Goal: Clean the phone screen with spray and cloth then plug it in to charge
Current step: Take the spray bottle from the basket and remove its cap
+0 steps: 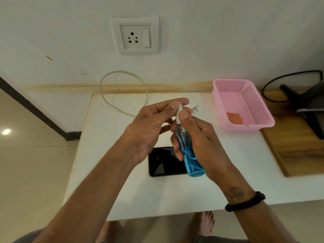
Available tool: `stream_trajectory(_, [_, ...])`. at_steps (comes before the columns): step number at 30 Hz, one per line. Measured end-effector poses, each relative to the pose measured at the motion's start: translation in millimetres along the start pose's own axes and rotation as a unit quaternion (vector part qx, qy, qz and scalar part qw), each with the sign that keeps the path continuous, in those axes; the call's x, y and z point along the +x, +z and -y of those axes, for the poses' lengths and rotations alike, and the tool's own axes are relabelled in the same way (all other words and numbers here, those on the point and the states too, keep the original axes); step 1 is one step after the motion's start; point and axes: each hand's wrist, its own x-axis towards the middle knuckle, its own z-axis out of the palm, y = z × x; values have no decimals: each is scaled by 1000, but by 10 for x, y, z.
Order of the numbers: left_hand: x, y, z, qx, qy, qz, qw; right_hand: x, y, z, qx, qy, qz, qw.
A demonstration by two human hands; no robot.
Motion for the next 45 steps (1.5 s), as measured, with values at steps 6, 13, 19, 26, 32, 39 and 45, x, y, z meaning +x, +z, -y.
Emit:
stream_trajectory(6, [21, 112, -56, 37, 21, -57, 997, 6, 6, -55, -96, -84, -57, 990])
stream_trajectory(13, [74, 118, -86, -20, 71, -175, 982, -16, 28, -125, -123, -92, -80, 985])
stream_trajectory(19, [29, 93, -80, -170, -78, -190, 964, -30, -45, -5, 160, 61, 15, 985])
stream_trajectory(26, [-8, 134, -31, 44, -58, -1, 997, -25, -156, 79, 363, 128, 107, 917])
stream_trajectory(32, [-4, 108, -23, 36, -42, 16, 998, -31, -178, 88, 368, 149, 148, 906])
stream_trajectory(39, [-25, 102, -63, 30, -41, 34, 998, -50, -117, 97, 340, 148, 106, 923])
stream_trajectory(45, [-19, 87, -100, -12, -49, 77, 996, -68, -138, 122, 355, 141, 144, 913])
